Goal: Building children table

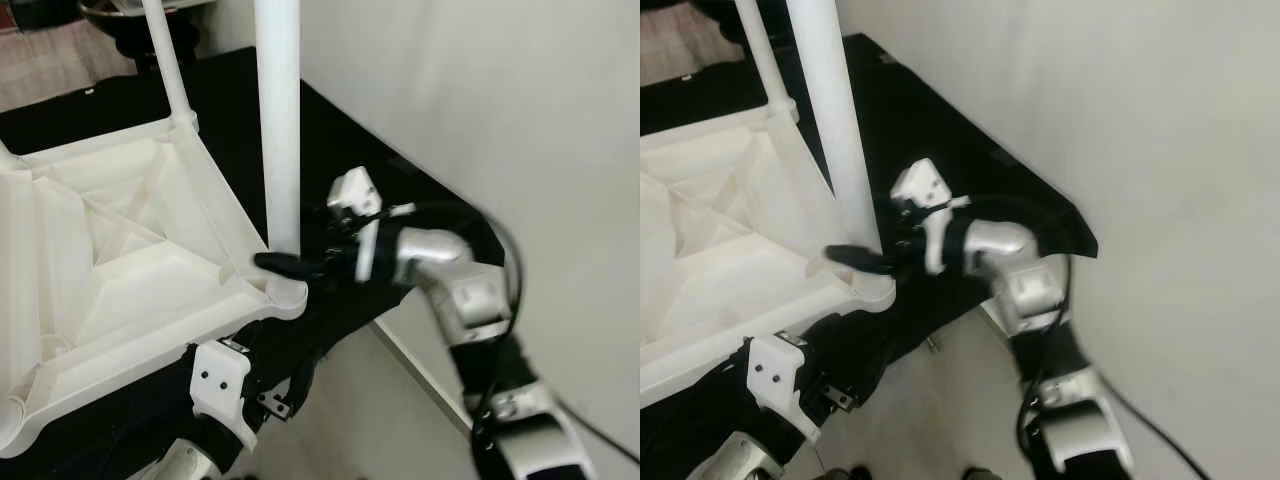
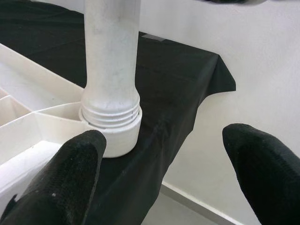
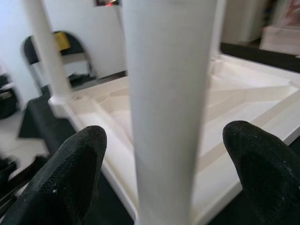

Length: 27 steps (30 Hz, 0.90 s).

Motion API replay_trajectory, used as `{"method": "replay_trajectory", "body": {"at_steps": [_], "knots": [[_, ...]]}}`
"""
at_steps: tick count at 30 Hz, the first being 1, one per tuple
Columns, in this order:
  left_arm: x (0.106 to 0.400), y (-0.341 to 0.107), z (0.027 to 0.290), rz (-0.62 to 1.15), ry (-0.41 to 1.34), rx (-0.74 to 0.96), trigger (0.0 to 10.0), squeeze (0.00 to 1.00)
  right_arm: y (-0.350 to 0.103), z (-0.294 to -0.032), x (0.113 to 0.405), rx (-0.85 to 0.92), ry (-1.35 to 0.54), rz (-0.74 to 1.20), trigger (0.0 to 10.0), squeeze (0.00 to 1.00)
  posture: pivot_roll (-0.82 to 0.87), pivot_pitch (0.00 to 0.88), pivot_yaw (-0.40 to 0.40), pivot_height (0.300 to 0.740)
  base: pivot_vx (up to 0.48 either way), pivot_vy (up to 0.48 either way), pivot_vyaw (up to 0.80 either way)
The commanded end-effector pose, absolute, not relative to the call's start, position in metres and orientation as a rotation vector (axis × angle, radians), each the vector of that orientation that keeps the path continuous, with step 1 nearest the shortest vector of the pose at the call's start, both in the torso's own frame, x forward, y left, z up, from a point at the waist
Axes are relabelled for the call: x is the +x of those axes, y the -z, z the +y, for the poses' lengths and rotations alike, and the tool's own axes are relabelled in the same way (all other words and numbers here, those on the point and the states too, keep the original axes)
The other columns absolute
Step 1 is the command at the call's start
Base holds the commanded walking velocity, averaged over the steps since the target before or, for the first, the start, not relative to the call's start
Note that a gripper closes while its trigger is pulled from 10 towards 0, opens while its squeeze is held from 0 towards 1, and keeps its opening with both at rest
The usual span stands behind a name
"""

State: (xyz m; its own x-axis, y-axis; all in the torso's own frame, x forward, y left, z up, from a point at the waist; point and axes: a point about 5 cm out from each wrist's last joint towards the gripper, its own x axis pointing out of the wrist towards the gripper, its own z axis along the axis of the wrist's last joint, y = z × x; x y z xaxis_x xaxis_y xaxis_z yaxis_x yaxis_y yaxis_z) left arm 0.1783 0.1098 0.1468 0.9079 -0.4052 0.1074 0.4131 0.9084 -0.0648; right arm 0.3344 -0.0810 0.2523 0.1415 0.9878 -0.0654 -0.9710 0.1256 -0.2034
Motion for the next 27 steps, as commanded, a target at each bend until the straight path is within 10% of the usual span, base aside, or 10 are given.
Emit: {"method": "replay_trajectory", "body": {"at_steps": [1,9,10,21,27], "knots": [[0.176,-0.146,0.108,-0.091,0.423,-0.092,10.0,0.0,-0.249,-0.078,0.333,-0.211,-1.521,-0.081,10.0,0.0,-0.01,0.184,-0.031,0.74,0.0,0.0,0.0],[0.173,-0.147,0.108,-0.087,0.426,-0.095,10.0,0.0,-0.258,-0.075,0.339,-0.227,-1.631,-0.062,8.8,0.0,-0.01,0.198,-0.028,0.74,0.0,0.0,0.0],[0.171,-0.147,0.107,-0.083,0.427,-0.097,10.0,0.0,-0.258,-0.074,0.34,-0.229,-1.664,-0.049,0.0,0.0,0.0,0.205,-0.027,0.74,0.0,0.0,0.0],[0.171,-0.147,0.107,-0.081,0.43,-0.101,10.0,0.0,-0.251,-0.084,0.344,-0.195,-1.644,-0.064,0.0,0.0,-0.01,0.211,-0.023,0.74,0.0,0.0,0.0],[0.172,-0.147,0.108,-0.082,0.432,-0.102,10.0,0.0,-0.236,-0.096,0.345,-0.145,-1.312,-0.073,0.0,0.0,-0.02,0.214,-0.034,0.74,0.0,0.0,0.0]]}}
